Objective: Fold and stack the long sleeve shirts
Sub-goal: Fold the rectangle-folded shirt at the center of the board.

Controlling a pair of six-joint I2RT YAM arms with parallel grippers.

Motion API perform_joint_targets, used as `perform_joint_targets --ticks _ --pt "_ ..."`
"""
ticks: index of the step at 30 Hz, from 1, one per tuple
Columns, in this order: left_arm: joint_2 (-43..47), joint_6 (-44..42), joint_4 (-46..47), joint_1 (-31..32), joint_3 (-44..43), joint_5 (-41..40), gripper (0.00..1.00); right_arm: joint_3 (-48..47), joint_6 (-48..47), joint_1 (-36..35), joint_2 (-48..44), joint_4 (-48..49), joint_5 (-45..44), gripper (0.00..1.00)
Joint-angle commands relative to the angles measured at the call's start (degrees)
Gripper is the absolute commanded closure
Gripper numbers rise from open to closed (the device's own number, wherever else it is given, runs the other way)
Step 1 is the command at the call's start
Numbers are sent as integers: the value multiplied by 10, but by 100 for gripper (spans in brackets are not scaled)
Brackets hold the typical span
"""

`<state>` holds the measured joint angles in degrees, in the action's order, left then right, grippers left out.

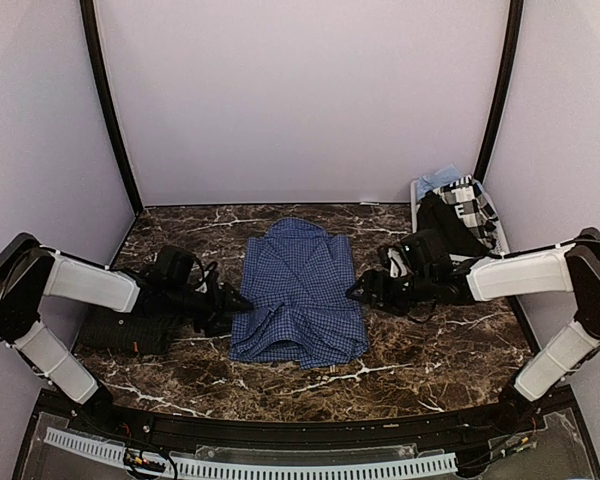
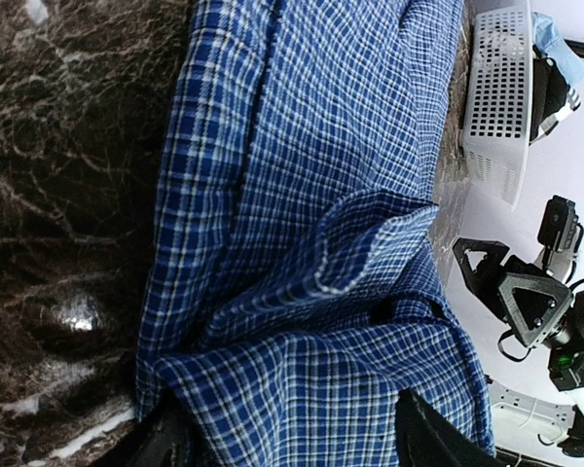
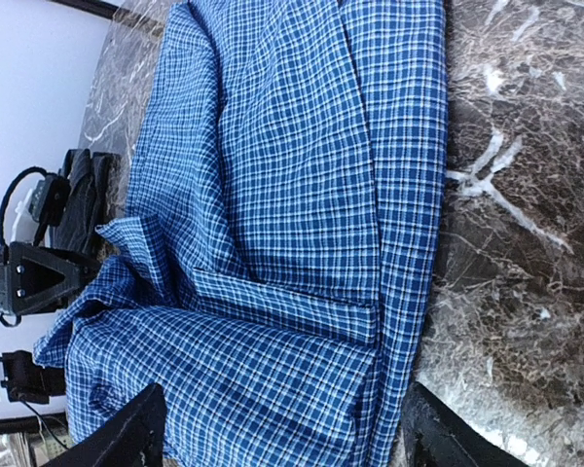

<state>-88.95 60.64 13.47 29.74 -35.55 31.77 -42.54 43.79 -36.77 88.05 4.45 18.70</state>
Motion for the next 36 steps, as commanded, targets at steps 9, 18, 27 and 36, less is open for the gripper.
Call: perform_joint_targets --ticks 9,18,27,36 --pt "90 -112 -114 -5 -18 -30 14 5 -58 -34 -63 -71 -68 1" --pt "150 -148 -200 -3 -14 -54 13 3 -72 -63 -93 -122 -115 1" --pt "217 -118 -244 46 16 -74 13 11 -66 -112 -109 -150 -152 3" --pt "246 -70 -269 133 34 -121 13 21 -50 -168 -114 -177 -185 6"
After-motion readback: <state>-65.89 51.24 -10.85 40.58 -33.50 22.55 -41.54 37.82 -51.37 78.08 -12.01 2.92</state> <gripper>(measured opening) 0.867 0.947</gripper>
